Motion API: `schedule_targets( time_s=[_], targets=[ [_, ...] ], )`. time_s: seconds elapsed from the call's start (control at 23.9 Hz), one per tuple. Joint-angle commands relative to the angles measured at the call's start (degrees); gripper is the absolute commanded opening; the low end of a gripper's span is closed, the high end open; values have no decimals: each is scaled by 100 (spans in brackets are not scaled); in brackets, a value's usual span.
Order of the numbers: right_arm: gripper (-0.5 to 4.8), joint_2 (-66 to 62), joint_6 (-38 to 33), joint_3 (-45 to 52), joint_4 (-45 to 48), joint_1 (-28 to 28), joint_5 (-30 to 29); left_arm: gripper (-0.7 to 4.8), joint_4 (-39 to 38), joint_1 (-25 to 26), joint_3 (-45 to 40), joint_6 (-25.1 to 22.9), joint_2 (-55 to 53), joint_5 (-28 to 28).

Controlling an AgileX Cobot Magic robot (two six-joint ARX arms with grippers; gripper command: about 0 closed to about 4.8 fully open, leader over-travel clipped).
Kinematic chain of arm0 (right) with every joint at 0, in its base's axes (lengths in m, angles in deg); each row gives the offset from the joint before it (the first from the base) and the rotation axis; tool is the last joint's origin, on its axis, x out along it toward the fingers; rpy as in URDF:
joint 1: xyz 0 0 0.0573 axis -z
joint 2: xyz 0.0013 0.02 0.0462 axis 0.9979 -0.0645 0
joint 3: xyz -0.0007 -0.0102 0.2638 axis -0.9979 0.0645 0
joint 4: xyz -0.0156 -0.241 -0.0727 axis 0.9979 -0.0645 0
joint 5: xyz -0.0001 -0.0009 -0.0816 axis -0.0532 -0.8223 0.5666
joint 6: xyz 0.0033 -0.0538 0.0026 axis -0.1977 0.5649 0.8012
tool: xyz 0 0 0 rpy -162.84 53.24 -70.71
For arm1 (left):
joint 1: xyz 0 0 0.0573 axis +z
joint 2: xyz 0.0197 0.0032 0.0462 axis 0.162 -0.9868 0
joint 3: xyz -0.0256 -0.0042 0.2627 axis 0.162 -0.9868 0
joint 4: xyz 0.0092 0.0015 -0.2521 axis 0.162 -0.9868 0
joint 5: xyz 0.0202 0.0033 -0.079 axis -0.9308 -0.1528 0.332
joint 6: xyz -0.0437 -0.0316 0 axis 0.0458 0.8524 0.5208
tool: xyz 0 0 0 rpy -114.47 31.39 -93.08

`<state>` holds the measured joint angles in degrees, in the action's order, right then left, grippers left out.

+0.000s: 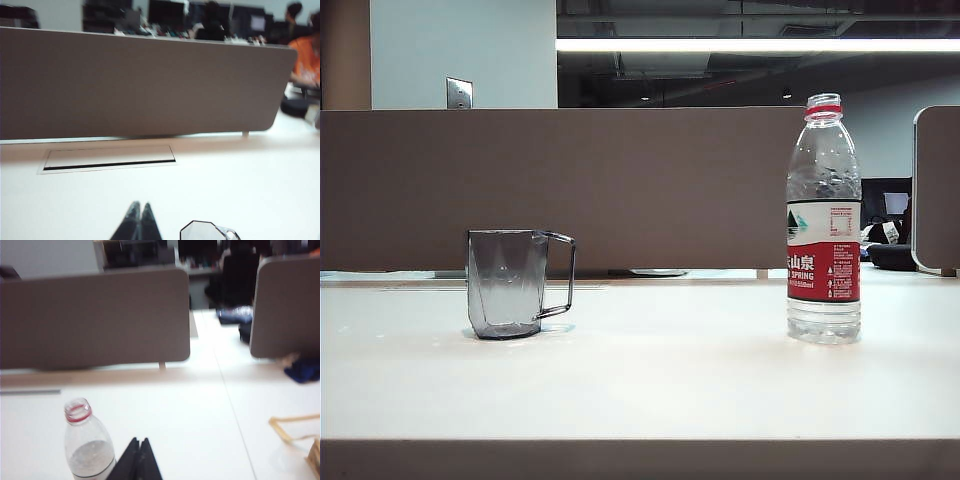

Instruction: Pick up the mineral water bottle on the table and pour water into the mug until it's half full.

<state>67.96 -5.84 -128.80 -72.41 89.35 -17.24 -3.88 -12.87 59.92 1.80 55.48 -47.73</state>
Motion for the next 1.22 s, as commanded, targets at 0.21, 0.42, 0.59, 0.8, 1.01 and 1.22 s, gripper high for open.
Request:
schedule_targets(
  time_s=[0.21, 0.42, 0.59, 0.8, 1.01, 1.22],
  targets=[
    [-5, -1561, 20, -280, -216, -116, -1104, -5, -964, -1005, 1307, -682, -1528, 116],
    [-5, -2339, 20, -258, -470, -369, -1143, -5, -1569, -1519, 1672, -787, -1888, 201],
    [192, -2723, 28, -59, -304, -579, -1137, -5, -1506, -1663, 1674, -787, -1888, 203],
    [479, -3169, 271, 295, 245, -979, -1165, -5, -1434, -1851, 1676, -787, -1888, 205],
    [479, -3853, 326, 1027, 2227, -1008, -1095, -5, -1443, -1864, 1676, -787, -1888, 201],
    [479, -4905, 323, 1471, 4308, -1008, -1104, -5, -1438, -1862, 1676, -789, -1888, 197]
  ],
)
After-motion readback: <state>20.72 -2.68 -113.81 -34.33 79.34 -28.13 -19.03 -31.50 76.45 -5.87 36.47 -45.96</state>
